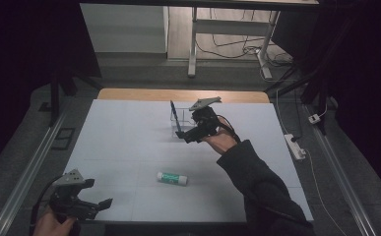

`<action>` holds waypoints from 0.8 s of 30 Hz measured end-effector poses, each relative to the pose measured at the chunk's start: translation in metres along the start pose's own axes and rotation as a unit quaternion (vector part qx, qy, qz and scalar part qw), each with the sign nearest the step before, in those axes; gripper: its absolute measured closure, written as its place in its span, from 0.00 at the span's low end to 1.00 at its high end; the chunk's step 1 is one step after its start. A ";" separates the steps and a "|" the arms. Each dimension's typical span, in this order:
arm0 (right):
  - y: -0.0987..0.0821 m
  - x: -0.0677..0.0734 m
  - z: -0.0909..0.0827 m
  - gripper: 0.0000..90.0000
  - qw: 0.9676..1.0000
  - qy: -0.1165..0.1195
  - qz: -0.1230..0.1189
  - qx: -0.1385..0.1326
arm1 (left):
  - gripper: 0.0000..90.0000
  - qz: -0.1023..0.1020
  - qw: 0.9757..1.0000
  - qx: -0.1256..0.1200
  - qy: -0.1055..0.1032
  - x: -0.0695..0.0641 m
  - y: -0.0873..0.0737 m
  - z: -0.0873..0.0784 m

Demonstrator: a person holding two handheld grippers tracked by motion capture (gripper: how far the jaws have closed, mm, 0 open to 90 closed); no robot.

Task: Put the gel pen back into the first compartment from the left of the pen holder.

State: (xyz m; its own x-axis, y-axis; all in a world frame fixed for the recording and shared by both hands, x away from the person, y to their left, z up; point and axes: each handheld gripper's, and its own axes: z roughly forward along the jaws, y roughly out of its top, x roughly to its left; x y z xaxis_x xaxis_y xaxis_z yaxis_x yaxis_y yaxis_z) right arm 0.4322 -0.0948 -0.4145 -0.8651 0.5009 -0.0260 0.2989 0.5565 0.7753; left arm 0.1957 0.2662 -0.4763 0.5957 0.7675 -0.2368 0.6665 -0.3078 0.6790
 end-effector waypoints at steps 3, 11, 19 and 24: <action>-0.011 0.000 -0.007 0.00 1.000 -0.007 -0.005 0.005 | 0.01 0.000 1.000 0.000 0.000 0.000 0.000 0.000; -0.040 -0.008 -0.030 0.00 0.999 -0.026 0.031 0.021 | 0.01 0.000 1.000 0.001 -0.001 0.000 0.001 0.001; -0.066 -0.011 -0.053 0.00 0.997 -0.042 0.058 0.031 | 0.01 0.002 1.000 -0.003 -0.003 -0.001 0.000 0.000; -0.083 -0.008 -0.064 0.00 0.995 -0.045 0.078 0.032 | 0.00 0.005 1.000 -0.004 -0.004 -0.001 0.000 -0.001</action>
State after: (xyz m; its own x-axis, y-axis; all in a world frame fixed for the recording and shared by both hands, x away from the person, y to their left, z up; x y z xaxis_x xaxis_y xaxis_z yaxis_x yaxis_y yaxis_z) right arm 0.3882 -0.1874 -0.4383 -0.7671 0.6408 0.0323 0.4544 0.5071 0.7323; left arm 0.1951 0.2658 -0.4754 0.6059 0.7600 -0.2352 0.6564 -0.3106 0.6875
